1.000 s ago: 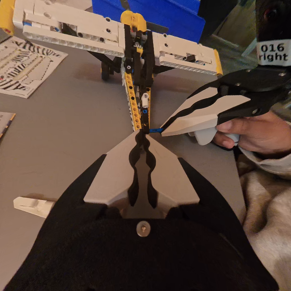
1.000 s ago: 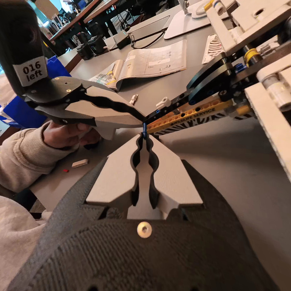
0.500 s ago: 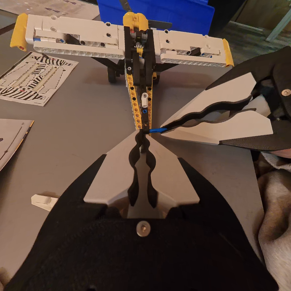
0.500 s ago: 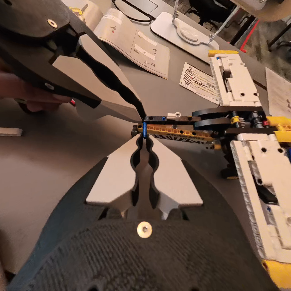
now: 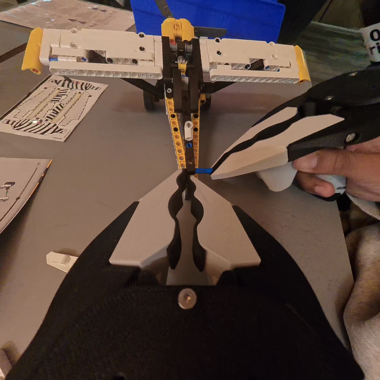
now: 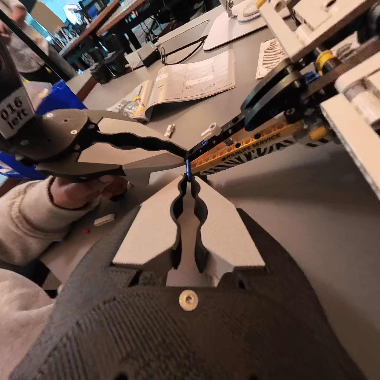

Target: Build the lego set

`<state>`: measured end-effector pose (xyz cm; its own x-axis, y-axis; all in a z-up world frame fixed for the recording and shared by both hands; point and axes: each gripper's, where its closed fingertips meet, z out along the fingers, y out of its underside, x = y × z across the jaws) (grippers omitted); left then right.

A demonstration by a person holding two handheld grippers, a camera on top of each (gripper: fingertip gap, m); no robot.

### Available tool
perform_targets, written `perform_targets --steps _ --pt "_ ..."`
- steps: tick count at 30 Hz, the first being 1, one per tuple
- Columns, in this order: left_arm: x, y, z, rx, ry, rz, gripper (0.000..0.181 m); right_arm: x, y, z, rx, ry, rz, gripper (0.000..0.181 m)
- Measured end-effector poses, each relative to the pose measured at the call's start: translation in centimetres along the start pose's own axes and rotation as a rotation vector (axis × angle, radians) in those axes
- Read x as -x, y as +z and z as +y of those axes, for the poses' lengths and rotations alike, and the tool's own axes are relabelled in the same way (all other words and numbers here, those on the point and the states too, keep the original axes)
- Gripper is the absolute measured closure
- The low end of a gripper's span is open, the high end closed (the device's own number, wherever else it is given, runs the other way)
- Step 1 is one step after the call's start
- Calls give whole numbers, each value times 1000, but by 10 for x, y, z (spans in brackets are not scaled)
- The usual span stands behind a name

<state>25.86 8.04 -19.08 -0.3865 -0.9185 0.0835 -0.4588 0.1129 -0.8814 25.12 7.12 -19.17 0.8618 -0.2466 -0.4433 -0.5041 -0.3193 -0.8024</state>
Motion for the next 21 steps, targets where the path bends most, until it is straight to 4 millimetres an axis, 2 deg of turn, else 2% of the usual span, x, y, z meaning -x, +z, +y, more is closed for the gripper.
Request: perform_targets --steps 6,10,17,21 --pt "0 2 1 11 39 -26 181 2 -3 -3 -25 113 -83 179" --pt "-1 2 1 13 53 -28 181 1 -4 -5 -16 93 -82 179" --pt "-1 1 1 7 -48 33 181 1 -1 -2 -1 -237 69 179" --pt "-1 1 1 7 -62 40 181 0 -2 -2 -4 -481 192 179"
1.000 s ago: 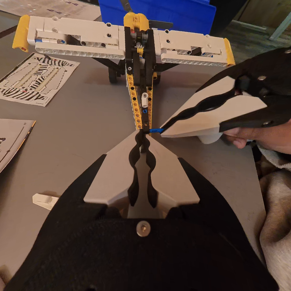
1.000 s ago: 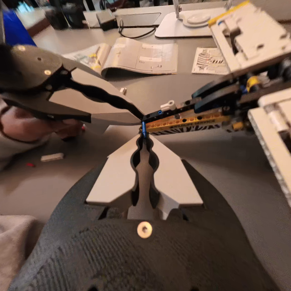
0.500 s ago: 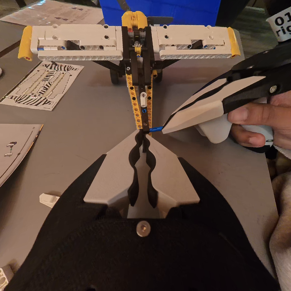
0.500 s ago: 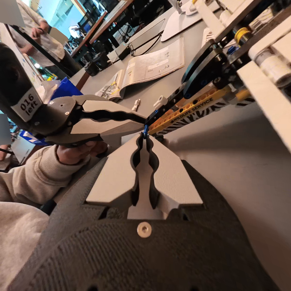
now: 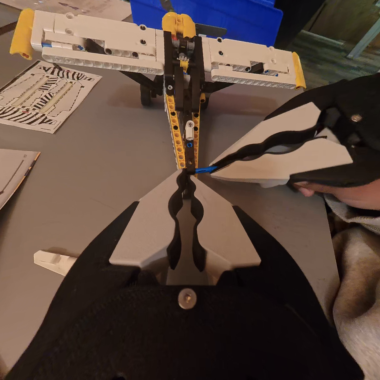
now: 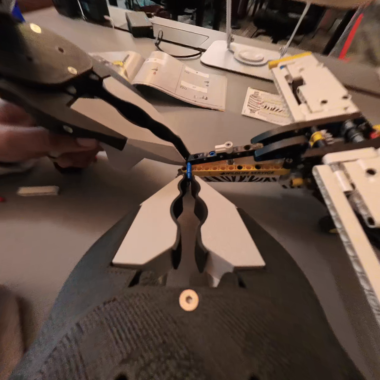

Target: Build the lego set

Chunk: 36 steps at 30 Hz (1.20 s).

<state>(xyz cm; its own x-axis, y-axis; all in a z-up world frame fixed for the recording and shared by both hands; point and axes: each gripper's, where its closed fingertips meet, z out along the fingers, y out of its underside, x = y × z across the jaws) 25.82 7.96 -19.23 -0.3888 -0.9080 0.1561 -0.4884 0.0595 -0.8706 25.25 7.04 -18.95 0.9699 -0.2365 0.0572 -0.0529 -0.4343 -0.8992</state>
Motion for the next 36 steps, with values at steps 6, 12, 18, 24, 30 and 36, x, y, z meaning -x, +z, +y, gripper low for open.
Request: perform_targets --steps 6,12,18,24,30,36 --pt "0 0 0 -2 -7 -4 181 1 0 -2 12 -330 168 178" --pt "1 -1 0 -4 -51 28 181 0 1 0 -6 -557 273 178" --pt "-1 -1 0 -10 -98 69 181 -1 0 1 -32 -652 284 178" --pt "0 -1 0 -10 -98 68 181 -2 0 2 -32 -604 258 178" --pt "0 -2 -1 -16 -102 72 181 -2 -1 1 -38 -530 232 178" --pt "0 -2 -1 -14 -103 70 181 -1 -1 1 -32 -559 248 178"
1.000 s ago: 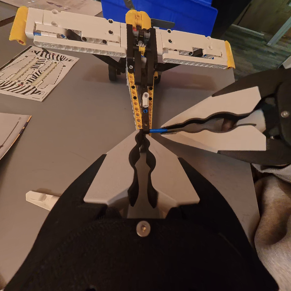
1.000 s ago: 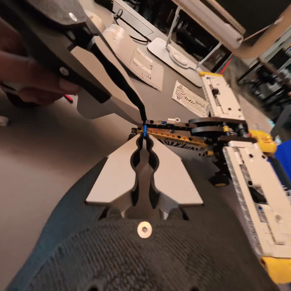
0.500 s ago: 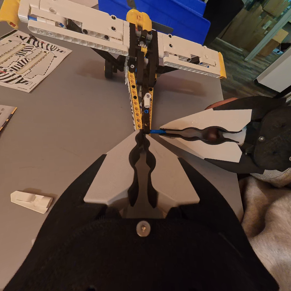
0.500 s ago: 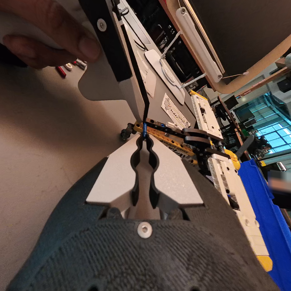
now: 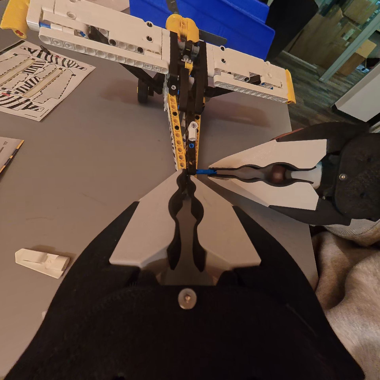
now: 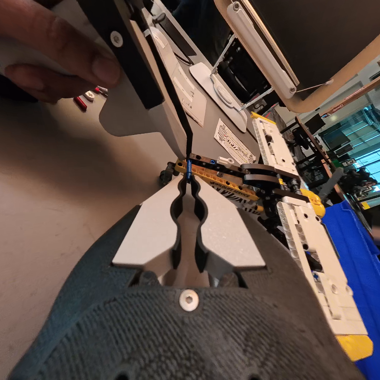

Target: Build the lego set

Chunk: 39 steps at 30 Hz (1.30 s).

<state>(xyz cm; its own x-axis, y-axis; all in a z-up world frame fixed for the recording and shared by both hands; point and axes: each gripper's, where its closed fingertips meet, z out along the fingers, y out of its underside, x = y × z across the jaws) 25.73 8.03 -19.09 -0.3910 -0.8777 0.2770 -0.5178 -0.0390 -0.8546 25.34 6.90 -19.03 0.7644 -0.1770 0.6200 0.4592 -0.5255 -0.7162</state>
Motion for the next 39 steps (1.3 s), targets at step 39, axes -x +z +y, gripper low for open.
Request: perform_targets --steps 39 --pt "-2 0 0 -5 -15 19 179 -4 -3 0 -7 -17 -1 178"
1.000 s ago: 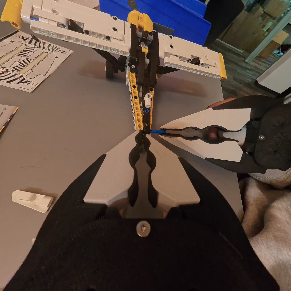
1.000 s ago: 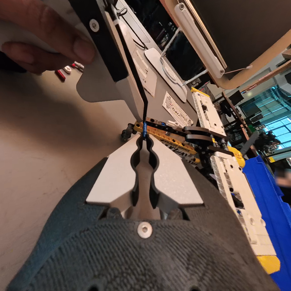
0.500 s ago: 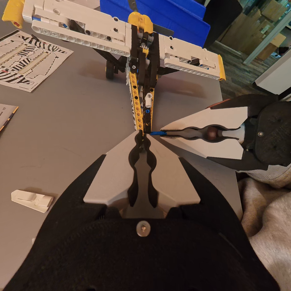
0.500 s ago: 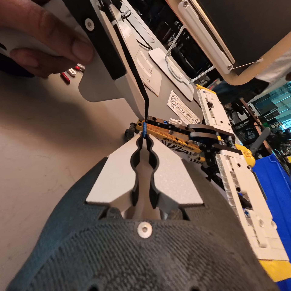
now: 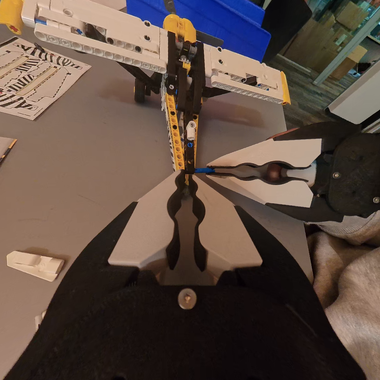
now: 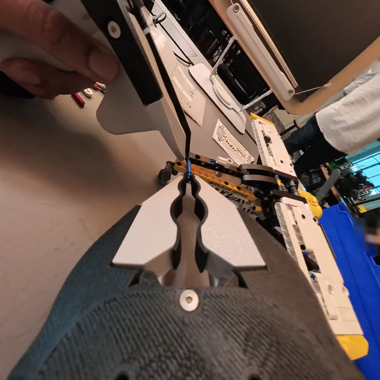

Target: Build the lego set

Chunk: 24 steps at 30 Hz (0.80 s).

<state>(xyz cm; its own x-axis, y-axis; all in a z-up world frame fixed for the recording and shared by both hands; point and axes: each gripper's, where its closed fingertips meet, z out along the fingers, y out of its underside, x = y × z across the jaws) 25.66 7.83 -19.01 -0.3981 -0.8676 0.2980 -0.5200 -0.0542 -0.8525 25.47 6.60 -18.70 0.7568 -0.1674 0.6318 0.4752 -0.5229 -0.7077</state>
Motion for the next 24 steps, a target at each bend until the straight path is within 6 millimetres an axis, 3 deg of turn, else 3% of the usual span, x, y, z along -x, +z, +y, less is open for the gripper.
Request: perform_targets --steps 5,10,20,24 --pt "-1 0 0 1 17 -12 175 0 2 0 23 -62 31 178" --pt "-8 1 0 -4 47 6 159 0 2 0 23 -73 36 178" --pt "2 1 1 3 12 -52 181 0 2 -2 -3 9 -8 178" --pt "3 2 2 10 30 -75 181 1 3 -1 -5 40 -27 178"
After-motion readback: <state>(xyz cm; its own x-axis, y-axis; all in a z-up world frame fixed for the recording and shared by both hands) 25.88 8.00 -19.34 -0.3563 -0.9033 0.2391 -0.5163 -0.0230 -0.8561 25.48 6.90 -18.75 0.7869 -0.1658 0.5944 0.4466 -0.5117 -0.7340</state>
